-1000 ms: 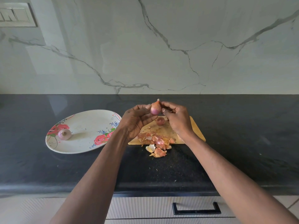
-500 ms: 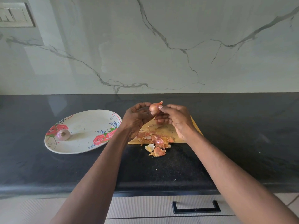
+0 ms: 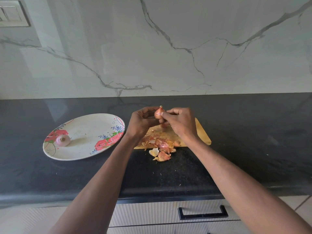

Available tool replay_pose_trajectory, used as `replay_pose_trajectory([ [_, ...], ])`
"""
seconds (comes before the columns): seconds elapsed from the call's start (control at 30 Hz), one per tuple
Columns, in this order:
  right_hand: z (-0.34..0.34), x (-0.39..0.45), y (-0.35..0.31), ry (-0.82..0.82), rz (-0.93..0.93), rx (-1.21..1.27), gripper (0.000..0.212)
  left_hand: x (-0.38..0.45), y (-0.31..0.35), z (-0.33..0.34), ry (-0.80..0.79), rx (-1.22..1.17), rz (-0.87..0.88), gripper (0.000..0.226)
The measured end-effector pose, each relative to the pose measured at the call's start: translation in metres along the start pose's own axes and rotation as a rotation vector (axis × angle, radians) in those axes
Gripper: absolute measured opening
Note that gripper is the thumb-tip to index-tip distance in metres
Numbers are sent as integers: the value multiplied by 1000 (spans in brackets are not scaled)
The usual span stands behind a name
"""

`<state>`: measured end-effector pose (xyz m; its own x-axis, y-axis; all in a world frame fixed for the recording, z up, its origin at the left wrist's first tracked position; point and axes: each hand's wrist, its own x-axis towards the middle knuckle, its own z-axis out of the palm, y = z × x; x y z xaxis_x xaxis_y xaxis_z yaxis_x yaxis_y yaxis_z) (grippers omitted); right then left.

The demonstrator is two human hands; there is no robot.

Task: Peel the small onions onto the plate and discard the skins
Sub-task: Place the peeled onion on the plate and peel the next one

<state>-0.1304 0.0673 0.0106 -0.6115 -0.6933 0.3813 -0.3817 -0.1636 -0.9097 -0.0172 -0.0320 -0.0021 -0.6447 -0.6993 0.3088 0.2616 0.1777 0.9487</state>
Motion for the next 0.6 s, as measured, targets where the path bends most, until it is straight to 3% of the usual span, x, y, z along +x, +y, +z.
replay_pose_trajectory([
  [0.6,-3,2,2,-24,41,75,10,1,-4,-4,-10,69,40,36],
])
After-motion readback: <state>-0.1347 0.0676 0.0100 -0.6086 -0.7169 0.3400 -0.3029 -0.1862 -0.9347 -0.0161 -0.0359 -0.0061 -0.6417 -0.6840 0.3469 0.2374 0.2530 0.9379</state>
